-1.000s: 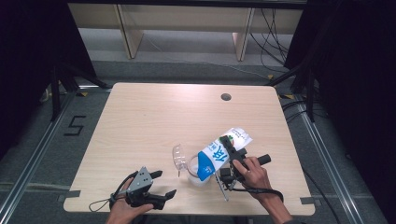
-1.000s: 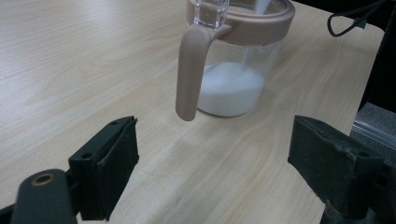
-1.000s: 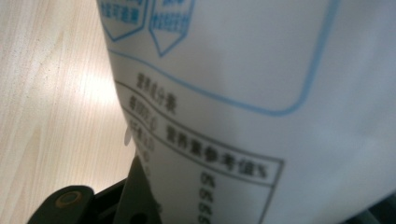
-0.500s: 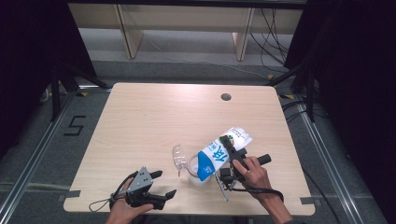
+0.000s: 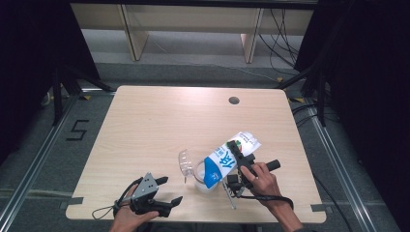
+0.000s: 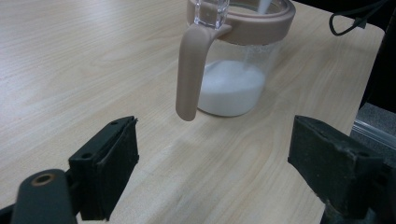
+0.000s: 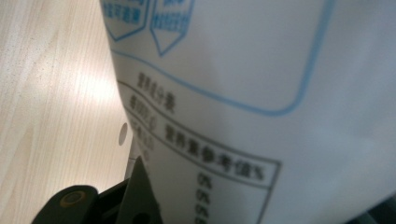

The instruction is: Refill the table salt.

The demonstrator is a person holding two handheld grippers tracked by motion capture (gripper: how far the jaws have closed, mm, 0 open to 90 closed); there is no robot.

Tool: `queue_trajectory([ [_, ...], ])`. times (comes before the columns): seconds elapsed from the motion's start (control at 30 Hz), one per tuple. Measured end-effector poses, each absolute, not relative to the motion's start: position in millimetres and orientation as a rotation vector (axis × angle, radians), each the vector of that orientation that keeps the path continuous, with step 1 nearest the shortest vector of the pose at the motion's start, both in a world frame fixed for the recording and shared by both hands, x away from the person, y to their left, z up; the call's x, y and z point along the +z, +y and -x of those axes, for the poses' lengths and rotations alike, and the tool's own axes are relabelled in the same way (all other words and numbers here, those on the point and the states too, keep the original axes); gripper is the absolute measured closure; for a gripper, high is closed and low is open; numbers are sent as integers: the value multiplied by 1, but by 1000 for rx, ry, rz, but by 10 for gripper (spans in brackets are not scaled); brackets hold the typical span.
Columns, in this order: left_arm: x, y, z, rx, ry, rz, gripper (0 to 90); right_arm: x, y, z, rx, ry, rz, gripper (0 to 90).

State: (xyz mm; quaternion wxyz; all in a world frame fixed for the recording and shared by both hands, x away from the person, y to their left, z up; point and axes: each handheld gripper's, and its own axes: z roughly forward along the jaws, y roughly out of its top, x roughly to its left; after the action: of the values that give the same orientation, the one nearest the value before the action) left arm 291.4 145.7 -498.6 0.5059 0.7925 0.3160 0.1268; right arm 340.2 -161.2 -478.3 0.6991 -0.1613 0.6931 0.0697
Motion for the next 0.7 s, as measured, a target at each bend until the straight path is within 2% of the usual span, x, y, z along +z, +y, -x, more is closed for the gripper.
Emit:
queue_trajectory([
  [0.7, -499, 146, -291, 305, 764, -1912, 152, -474, -160, -342, 129, 1518, 410, 662],
])
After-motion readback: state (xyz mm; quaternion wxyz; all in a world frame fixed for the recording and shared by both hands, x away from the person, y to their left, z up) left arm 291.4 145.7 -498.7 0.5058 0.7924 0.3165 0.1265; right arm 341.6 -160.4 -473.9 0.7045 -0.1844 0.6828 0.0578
